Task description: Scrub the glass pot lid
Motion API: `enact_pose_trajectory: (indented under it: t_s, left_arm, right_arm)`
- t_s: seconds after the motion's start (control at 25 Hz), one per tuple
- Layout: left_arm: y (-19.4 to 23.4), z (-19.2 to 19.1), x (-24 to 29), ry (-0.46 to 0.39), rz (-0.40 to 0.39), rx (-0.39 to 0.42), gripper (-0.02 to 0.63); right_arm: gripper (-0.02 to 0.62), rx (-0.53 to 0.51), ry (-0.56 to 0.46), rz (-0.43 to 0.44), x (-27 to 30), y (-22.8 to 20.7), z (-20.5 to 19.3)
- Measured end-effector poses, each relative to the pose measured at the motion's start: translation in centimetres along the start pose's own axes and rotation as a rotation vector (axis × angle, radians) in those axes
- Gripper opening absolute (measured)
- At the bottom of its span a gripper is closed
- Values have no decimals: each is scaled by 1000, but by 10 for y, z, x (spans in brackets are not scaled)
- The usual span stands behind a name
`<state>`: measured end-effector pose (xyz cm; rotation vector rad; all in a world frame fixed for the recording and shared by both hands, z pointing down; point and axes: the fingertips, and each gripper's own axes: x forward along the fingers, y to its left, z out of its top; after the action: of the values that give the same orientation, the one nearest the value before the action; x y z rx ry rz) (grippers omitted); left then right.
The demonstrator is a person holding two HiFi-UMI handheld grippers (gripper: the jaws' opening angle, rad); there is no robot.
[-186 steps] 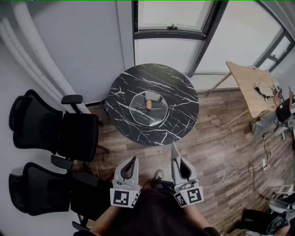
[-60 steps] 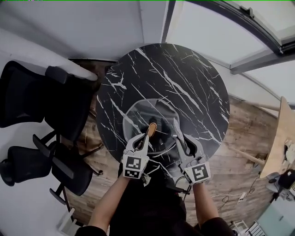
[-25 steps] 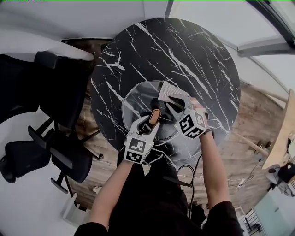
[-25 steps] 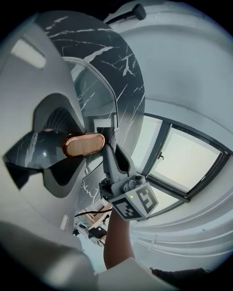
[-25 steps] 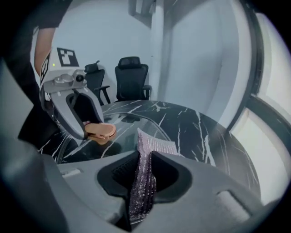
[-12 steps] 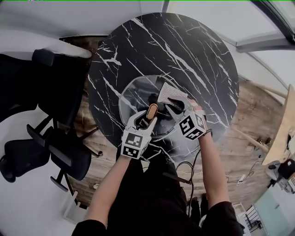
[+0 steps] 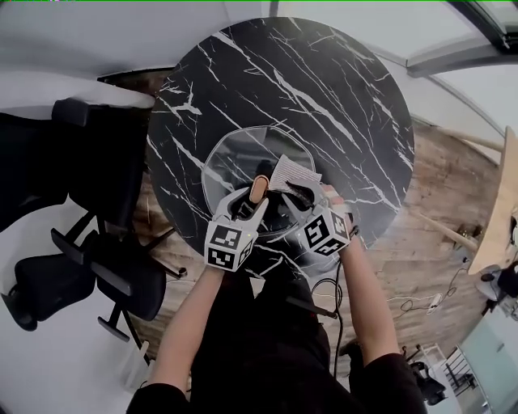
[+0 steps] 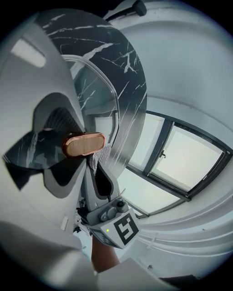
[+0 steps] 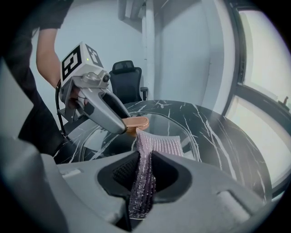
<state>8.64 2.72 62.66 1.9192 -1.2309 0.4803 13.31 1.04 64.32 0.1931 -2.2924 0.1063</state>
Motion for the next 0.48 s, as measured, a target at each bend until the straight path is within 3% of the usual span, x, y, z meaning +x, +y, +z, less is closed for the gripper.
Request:
enact_pose_trajectory:
  t_s: [0.48]
  left_arm:
    - [-1, -2, 3, 80, -78, 45, 188]
  right_arm:
    - [75, 145, -8, -79, -4, 29, -6]
